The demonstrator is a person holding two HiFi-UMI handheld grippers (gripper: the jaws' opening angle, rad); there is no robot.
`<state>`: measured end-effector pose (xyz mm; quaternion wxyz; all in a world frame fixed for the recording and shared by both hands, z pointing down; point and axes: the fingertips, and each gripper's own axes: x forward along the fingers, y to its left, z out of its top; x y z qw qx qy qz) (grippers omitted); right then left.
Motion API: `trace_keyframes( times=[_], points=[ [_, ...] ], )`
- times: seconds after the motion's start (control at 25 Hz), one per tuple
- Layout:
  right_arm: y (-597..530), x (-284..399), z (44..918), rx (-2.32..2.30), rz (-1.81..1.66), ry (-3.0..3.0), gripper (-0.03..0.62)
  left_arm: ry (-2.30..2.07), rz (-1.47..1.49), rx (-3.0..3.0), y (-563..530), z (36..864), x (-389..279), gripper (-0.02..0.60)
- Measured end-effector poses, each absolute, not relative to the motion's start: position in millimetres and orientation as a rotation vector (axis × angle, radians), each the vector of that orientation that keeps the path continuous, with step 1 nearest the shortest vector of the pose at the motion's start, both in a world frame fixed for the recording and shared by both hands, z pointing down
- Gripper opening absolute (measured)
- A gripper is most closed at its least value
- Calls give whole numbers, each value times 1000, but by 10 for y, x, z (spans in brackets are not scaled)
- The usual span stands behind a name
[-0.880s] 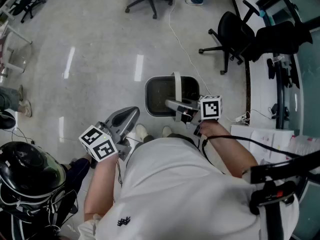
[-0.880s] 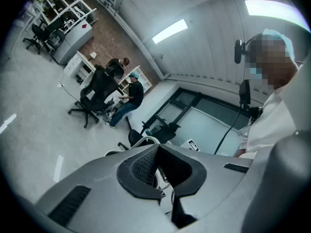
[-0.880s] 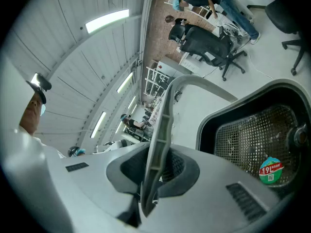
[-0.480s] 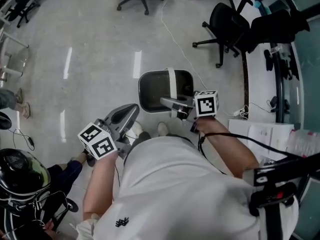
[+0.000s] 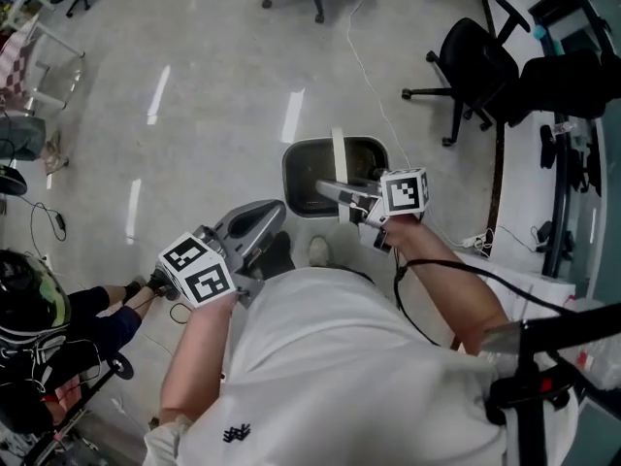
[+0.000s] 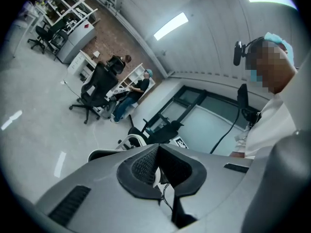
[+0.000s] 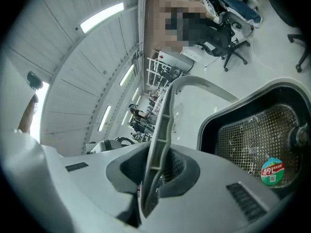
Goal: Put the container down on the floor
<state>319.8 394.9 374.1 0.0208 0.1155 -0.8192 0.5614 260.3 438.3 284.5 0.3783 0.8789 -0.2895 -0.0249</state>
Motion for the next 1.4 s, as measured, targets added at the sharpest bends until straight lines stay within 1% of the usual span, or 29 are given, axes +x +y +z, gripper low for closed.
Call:
trace_keyframes(
  times=[0.16,0.24,0.52,0.72,0.88,1.0,1.16,1.28,1.4],
  points=[
    [3830,3116,3867,326,1799,-2524,31,-756,-60,2225,4379,2949,2533,9],
    [3625,2965,3897,295,1818,-2521,31,-757,-48,2240,4202,2985,2413,9],
    [2411,2087,4266,353,1741,-2480,29,-756,-105,2198,2969,3138,1488,9],
    [1489,1335,4383,333,1703,-2496,29,-723,-91,2222,2369,3116,920,9],
    [739,802,4590,328,1718,-2483,29,-790,-118,2178,1951,3179,522,9],
    [224,363,4733,236,1765,-2486,29,-862,-129,2136,1634,3282,276,9],
    [-463,-177,5033,141,1779,-2467,29,-931,-154,2084,1105,3442,-54,9],
    [-985,-509,5437,153,1743,-2394,29,-998,-179,2018,638,3596,-333,9],
    [-1370,-825,5808,72,1735,-2341,29,-1068,-222,1944,170,3763,-520,9]
  ],
)
